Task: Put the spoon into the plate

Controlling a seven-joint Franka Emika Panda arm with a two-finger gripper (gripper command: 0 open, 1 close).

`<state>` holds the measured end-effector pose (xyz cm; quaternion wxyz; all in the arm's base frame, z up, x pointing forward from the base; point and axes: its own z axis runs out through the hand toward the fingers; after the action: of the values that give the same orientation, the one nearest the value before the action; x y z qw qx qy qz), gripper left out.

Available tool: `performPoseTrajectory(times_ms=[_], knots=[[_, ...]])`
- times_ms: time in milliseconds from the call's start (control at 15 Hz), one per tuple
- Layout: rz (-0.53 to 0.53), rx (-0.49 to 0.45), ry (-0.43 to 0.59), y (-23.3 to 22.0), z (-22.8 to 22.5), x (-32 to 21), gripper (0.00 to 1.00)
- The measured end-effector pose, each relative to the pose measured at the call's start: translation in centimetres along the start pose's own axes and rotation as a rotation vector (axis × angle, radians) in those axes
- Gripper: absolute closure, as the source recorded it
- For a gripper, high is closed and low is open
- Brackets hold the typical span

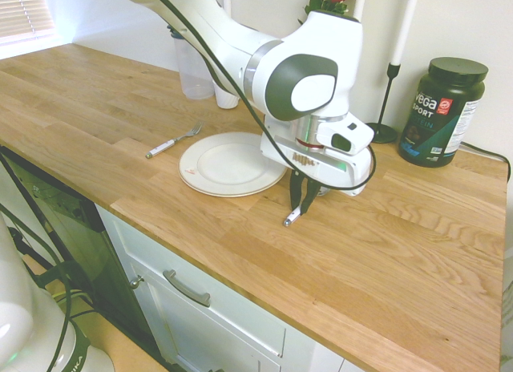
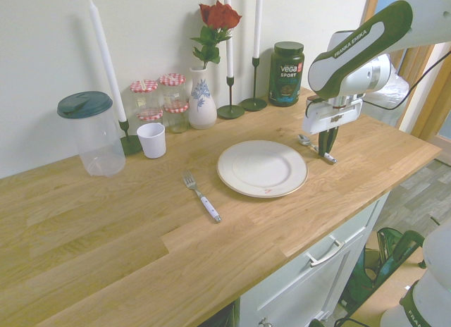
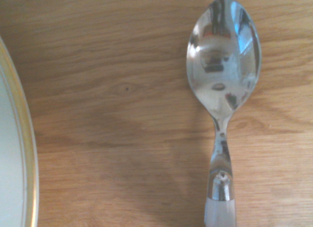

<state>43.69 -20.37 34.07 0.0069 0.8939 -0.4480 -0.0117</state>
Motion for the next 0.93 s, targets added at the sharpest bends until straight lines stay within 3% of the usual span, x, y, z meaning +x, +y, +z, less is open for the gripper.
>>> performPoseTrajectory(times_ms=[267,533,733,933], knots=[[-0.001,0.007,-0.003,-0.5,-0.2,0.0,1.0],[-0.012,0.04,0.023,-1.6,-4.9,0.3,1.0],[-0.063,0.076,0.055,-3.6,-10.2,-2.9,1.0],[-0.122,0.078,0.079,-7.6,-12.6,-8.0,1.0]])
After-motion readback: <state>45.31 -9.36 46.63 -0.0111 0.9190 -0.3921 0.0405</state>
